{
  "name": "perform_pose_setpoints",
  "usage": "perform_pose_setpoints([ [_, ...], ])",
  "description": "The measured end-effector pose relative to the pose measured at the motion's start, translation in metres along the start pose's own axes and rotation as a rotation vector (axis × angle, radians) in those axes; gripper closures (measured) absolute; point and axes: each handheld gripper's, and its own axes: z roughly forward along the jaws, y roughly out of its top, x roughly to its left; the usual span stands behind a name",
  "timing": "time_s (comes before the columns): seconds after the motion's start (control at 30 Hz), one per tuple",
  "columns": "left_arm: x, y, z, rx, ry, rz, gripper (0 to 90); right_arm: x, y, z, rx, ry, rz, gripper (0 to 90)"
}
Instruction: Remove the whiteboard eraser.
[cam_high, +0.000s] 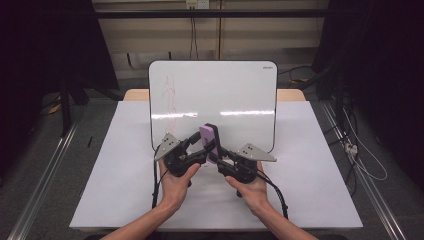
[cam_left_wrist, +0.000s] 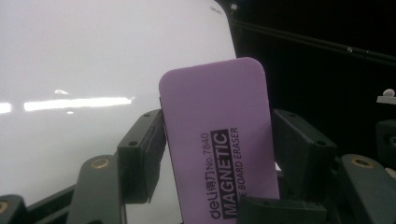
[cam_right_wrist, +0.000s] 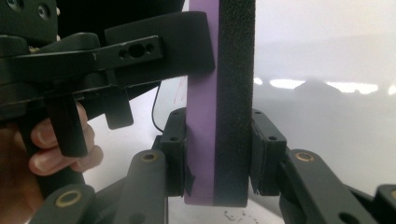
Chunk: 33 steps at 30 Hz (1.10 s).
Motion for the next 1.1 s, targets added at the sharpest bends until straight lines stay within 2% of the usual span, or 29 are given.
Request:
perform_pose_setpoints([
  [0.13, 0.0, -0.002, 0.0, 0.006, -0.01, -0.02, 38.3, 0.0, -0.003, 0.0, -0.001, 0.0, 0.01, 63.8],
  [0.23, 0.0, -0.002, 0.001, 0.008, -0.021, -0.051, 39.9, 0.0, -0.004, 0.0, -0.005, 0.006, 0.004, 63.7],
  [0.5, -0.001, 0.001, 0.0, 0.017, -0.031, -0.044, 41.2, 0.0, -0.002, 0.0, -0.002, 0.006, -0.028, 61.6],
  [0.57, 0.0, 0.003, -0.001, 0.013, -0.031, -0.049, 41.2, 0.001, -0.002, 0.0, 0.006, 0.007, -0.031, 55.6],
  [0.67, 0.002, 0.009, -0.003, 0.003, -0.017, -0.031, 41.2, 0.001, -0.003, 0.0, 0.036, 0.003, -0.049, 42.0],
  [0.73, 0.003, 0.011, -0.004, 0.0, -0.008, -0.022, 41.2, 0.0, -0.003, -0.001, 0.05, 0.005, -0.042, 36.0],
  [0.8, 0.005, 0.013, -0.006, -0.001, 0.007, -0.007, 41.2, -0.001, -0.002, -0.003, 0.048, -0.003, -0.048, 31.9],
  [0.93, 0.012, 0.018, -0.011, 0.014, 0.018, -0.007, 41.2, -0.006, -0.002, -0.01, 0.054, -0.022, -0.048, 24.0],
  [0.97, 0.013, 0.019, -0.012, 0.01, 0.023, -0.014, 41.2, -0.008, -0.002, -0.012, 0.061, -0.024, -0.047, 22.7],
  [1.07, 0.016, 0.022, -0.017, 0.029, 0.028, 0.009, 41.2, -0.015, -0.006, -0.021, 0.088, -0.051, -0.045, 16.8],
  [1.1, 0.018, 0.023, -0.018, 0.028, 0.037, 0.003, 41.2, -0.018, -0.006, -0.024, 0.098, -0.064, -0.043, 15.2],
])
